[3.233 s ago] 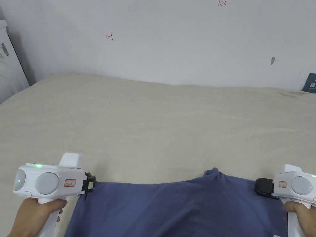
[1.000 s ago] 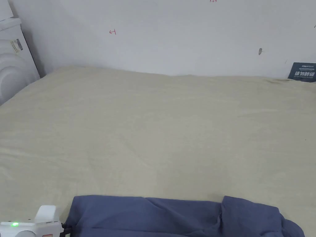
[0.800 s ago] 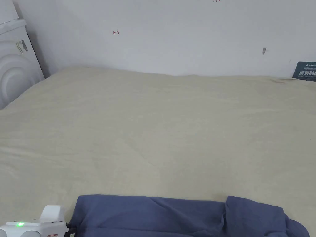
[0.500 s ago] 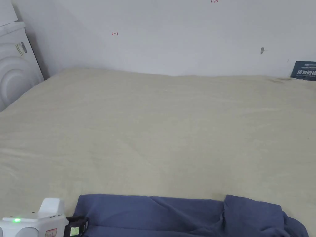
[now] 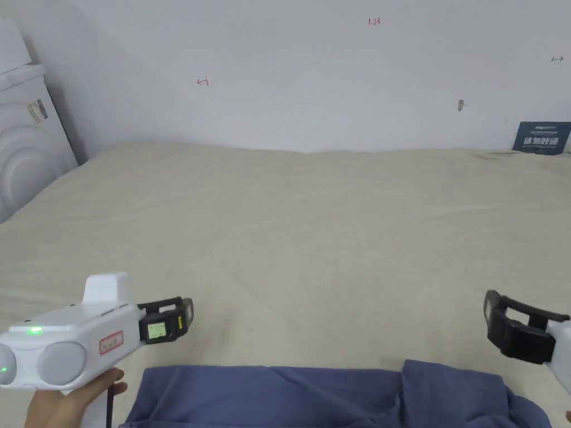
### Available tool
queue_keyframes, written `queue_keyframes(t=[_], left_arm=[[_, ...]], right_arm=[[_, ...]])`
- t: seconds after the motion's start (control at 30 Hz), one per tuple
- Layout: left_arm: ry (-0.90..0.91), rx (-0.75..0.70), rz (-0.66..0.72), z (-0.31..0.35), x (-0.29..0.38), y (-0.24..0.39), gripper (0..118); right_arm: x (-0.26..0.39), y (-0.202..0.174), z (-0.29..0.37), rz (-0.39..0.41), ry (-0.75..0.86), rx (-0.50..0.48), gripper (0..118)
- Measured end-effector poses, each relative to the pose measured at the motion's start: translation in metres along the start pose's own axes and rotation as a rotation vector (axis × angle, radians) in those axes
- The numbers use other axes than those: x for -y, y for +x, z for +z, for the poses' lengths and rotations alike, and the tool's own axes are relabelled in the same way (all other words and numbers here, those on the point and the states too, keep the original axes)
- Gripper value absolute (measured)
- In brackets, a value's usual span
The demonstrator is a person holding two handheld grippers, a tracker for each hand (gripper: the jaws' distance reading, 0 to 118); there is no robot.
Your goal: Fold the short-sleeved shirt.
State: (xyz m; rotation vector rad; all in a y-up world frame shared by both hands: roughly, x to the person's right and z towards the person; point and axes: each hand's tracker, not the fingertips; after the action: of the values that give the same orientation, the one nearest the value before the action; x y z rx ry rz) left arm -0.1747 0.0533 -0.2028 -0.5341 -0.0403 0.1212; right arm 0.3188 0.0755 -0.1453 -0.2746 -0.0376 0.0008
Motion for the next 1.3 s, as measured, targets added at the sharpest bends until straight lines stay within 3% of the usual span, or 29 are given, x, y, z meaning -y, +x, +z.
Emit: queue_keyframes(t=[0.23,0.33,0.4,0.47,0.57,0.6,0.7,1.07,1.3], left_arm=[[0.268,-0.068,-0.113,0.007,-0.008,0.044,91],[0.349,-0.097,-0.15,0.007,-0.004,0.058,78],[0.389,-0.108,-0.166,0.005,0.001,0.063,77],[0.403,-0.073,-0.157,0.005,0.004,0.065,65],[0.42,-0.069,-0.157,0.004,0.008,0.069,31],[0.423,-0.062,-0.152,0.004,0.009,0.07,20],[0.417,-0.041,-0.169,0.004,0.013,0.072,0],[0.364,-0.013,-0.171,0.003,0.012,0.068,0],[0.126,0.109,-0.069,-0.002,-0.002,0.029,0]], right_arm=[[-0.004,-0.017,-0.006,0.08,0.139,0.083,111],[-0.001,-0.02,-0.007,0.069,0.164,0.073,96],[0.001,-0.022,-0.007,0.06,0.173,0.076,93],[0.004,-0.024,-0.007,0.056,0.179,0.071,69],[0.004,-0.031,-0.005,0.058,0.176,0.063,23],[0.005,-0.032,-0.004,0.061,0.181,0.069,2],[0.004,-0.034,-0.001,0.057,0.184,0.048,0],[0.002,-0.034,0.003,0.072,0.193,0.051,0],[-0.004,-0.038,0.009,0.073,0.178,0.054,0]])
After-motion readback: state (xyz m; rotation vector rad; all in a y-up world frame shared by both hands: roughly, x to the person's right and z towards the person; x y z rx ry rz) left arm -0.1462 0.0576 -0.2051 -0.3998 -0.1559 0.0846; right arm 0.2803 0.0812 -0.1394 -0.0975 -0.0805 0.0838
